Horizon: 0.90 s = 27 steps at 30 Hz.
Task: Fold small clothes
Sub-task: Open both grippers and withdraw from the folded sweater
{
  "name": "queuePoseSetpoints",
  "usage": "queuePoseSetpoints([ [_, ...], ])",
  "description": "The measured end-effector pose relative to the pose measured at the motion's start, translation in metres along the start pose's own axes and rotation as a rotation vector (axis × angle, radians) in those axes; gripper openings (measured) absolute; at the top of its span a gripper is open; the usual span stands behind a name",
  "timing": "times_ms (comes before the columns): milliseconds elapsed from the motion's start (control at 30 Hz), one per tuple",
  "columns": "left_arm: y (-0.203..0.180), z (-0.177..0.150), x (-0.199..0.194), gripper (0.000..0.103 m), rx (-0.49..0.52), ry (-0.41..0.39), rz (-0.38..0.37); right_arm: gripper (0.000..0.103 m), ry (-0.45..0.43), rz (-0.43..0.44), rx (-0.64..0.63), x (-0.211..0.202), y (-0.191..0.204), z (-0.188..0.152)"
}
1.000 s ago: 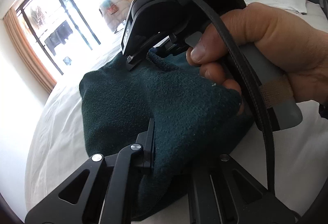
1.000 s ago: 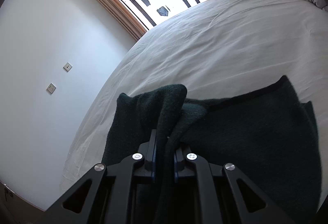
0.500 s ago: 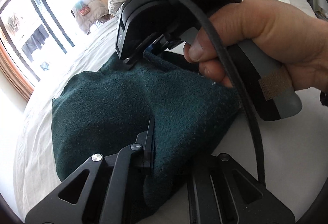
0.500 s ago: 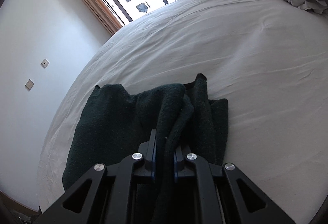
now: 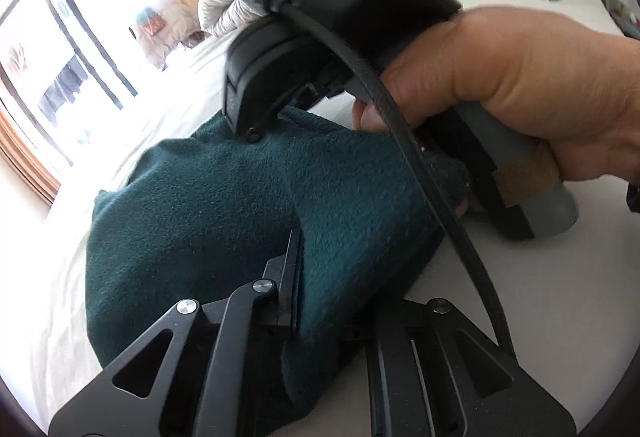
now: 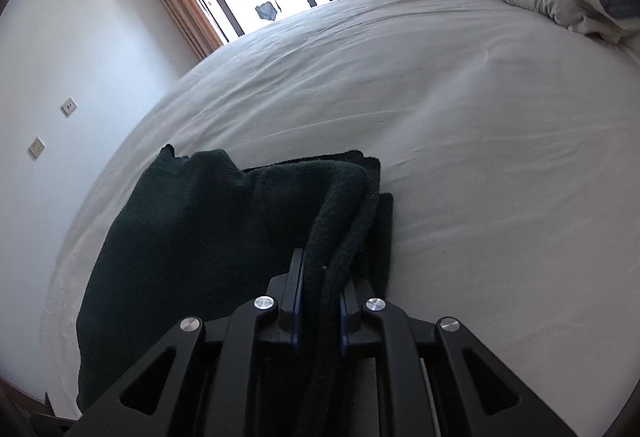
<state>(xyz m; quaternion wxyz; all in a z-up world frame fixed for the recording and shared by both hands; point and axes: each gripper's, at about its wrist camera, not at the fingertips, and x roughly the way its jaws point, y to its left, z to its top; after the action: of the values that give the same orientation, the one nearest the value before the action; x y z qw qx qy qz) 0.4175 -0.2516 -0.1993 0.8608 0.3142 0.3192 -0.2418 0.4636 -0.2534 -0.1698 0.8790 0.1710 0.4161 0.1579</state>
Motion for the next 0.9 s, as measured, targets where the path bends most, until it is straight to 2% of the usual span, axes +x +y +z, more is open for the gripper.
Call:
queuePoseSetpoints([
  [67, 0.005, -0.004, -0.008, 0.016, -0.008, -0.004, -0.028, 0.016, -0.007, 0.028, 0.036, -0.005, -0.007, 0.001],
  [167, 0.016, -0.014, -0.028, 0.027, -0.055, -0.012, -0.087, 0.023, -0.025, 0.026, 0.013, -0.014, -0.002, 0.002],
  [233, 0.017, -0.026, -0.04, 0.034, -0.039, -0.013, -0.095, 0.033, -0.04, 0.043, 0.0, -0.018, 0.001, 0.005],
  [267, 0.019, -0.031, -0.045, 0.053, -0.036, -0.015, -0.098, 0.035, -0.06, 0.027, -0.004, -0.021, 0.002, 0.006],
  [300, 0.021, -0.038, -0.052, 0.061, -0.049, -0.013, -0.111, 0.042, -0.077, 0.027, -0.006, -0.023, 0.002, 0.007],
  [333, 0.026, -0.044, -0.06, 0.066, -0.07, -0.023, -0.119, 0.05, -0.086, 0.024, -0.005, -0.025, 0.001, 0.008],
  [467, 0.051, -0.07, -0.092, 0.066, -0.13, -0.083, -0.126, 0.054, -0.068, -0.137, 0.068, -0.024, -0.015, 0.009],
  [567, 0.078, -0.084, -0.105, 0.066, -0.202, -0.102, -0.123, 0.054, -0.082, -0.086, 0.138, -0.043, -0.021, 0.001],
  [633, 0.108, -0.091, -0.109, 0.067, -0.261, -0.117, -0.106, 0.058, -0.11, -0.034, 0.17, -0.064, -0.024, -0.007],
  [700, 0.131, -0.097, -0.107, 0.067, -0.292, -0.104, -0.076, 0.06, -0.163, -0.047, 0.196, -0.093, -0.021, -0.021],
  [800, 0.165, -0.103, -0.102, 0.067, -0.34, -0.087, -0.039, 0.059, -0.195, 0.045, 0.143, -0.124, 0.001, -0.044],
  [867, 0.173, -0.096, -0.105, 0.067, -0.386, -0.07, -0.041, 0.055, -0.17, 0.105, 0.11, -0.129, 0.014, -0.052],
  [900, 0.18, -0.097, -0.104, 0.067, -0.403, -0.065, -0.04, 0.048, -0.142, 0.151, 0.115, -0.124, 0.015, -0.053],
])
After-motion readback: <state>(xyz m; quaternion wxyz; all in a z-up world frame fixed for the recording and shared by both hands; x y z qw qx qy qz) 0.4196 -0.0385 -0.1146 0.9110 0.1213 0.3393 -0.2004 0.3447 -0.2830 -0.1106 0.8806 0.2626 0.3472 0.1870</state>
